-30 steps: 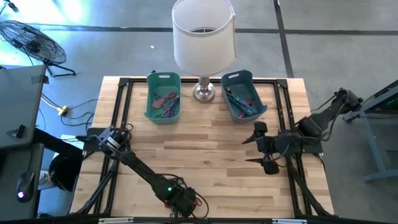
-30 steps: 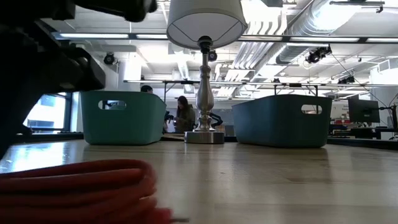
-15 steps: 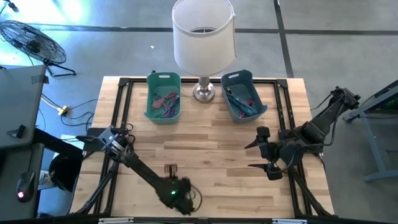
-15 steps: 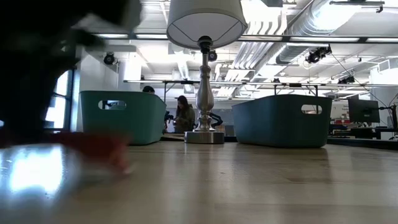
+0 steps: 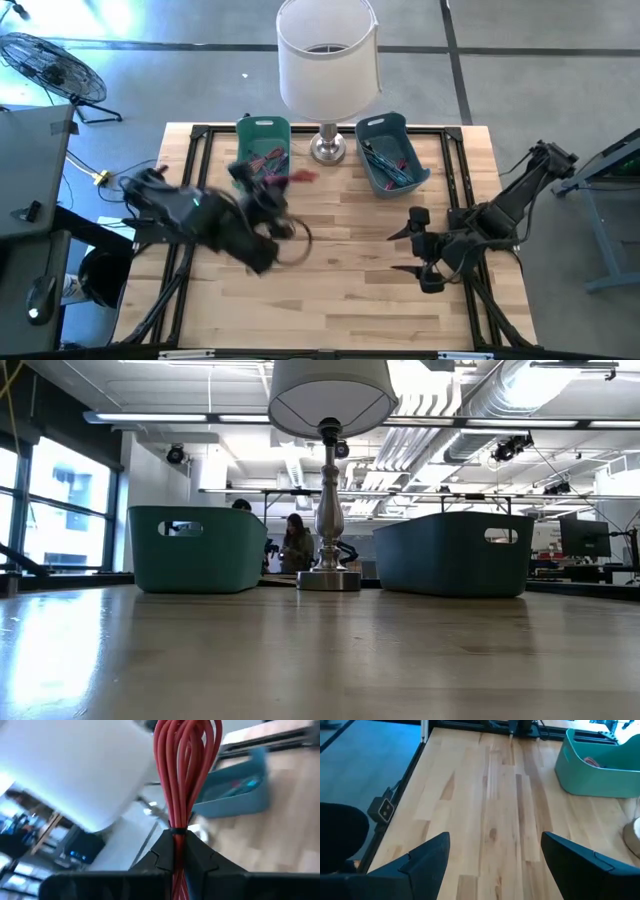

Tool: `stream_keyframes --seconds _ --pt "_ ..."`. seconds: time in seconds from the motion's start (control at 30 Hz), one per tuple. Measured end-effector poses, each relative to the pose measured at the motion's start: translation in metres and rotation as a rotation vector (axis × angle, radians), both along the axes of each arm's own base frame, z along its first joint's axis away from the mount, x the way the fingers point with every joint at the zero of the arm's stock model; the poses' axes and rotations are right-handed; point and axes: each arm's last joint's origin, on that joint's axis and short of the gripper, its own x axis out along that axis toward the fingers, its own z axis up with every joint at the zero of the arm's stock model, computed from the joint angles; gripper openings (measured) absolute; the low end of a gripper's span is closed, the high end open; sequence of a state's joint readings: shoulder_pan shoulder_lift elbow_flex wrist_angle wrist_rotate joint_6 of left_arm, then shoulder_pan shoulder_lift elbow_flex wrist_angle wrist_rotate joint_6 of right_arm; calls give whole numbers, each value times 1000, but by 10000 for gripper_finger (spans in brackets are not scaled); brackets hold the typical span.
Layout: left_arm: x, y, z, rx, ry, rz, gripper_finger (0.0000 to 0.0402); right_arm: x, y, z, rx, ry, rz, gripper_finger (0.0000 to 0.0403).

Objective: Pick & Place USB Port
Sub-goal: Put the red charger cable into the green bin

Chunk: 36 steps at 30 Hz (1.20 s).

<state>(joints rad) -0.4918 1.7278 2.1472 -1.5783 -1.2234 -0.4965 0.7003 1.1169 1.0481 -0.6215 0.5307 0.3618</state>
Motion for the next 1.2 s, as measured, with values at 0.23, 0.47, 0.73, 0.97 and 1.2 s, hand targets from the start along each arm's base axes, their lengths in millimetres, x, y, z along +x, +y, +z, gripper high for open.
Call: stream_keyframes --seconds 0.23,0.47,0.73,0.97,1.2 --pt "-37 62 16 -31 -56 158 13 8 8 -10 -30 21 -15 306" --pt "-69 105 -23 -98 -66 356 13 16 14 -19 -64 40 -30 306" --pt "-102 124 -116 -213 -125 553 13 22 19 -27 -104 63 -33 306" --pt "-111 125 -181 -261 -293 530 13 24 20 -30 -148 59 -43 306" --pt "-102 130 -191 -268 -381 452 13 24 19 -30 -161 44 -68 306"
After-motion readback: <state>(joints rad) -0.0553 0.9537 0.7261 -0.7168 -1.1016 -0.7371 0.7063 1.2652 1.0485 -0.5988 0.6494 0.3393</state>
